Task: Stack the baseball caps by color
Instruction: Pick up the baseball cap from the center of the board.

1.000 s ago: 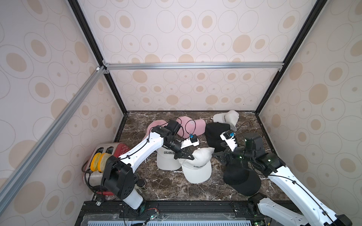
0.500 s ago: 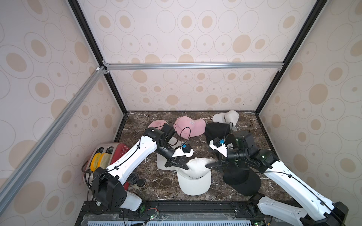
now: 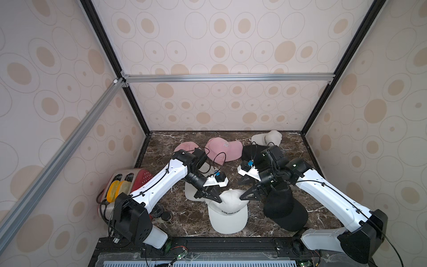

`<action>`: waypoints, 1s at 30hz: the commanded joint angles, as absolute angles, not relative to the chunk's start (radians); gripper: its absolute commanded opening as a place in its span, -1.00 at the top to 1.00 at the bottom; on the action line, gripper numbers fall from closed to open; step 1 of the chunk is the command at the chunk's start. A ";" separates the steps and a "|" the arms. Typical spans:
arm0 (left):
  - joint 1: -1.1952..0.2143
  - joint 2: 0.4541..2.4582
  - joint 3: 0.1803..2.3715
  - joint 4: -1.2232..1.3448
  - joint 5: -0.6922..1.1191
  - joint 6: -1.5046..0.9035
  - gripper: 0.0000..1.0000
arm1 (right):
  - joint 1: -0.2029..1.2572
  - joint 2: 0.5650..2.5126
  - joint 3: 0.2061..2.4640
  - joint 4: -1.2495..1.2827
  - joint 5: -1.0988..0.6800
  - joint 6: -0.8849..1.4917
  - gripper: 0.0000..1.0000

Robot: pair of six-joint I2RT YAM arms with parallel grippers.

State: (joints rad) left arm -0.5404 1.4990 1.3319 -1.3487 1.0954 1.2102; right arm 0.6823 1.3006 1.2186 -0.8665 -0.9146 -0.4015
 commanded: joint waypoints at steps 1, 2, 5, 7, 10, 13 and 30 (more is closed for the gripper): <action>-0.540 1.508 1.368 -1.380 1.126 1.218 1.00 | 0.690 1.308 1.227 -0.895 -0.892 -0.403 -0.59; -0.540 1.508 1.367 -1.374 1.126 1.211 1.00 | 0.690 1.311 1.225 -0.889 -0.874 -0.395 -0.59; -0.541 1.502 1.360 -1.324 1.118 1.158 1.00 | 0.693 1.326 1.220 -0.878 -0.864 -0.379 -0.59; -0.541 1.494 1.346 -1.263 1.104 1.093 1.00 | 0.701 1.338 1.221 -0.875 -0.854 -0.376 -0.52; -0.541 1.478 1.321 -1.173 1.085 1.005 1.00 | 0.711 1.357 1.225 -0.885 -0.854 -0.385 -0.25; -0.541 1.460 1.298 -1.106 1.070 0.947 1.00 | 0.711 1.357 1.232 -0.895 -0.851 -0.396 0.04; -0.541 1.411 1.234 -0.932 1.013 0.801 1.00 | 0.711 1.268 1.169 -0.783 -0.776 -0.374 0.82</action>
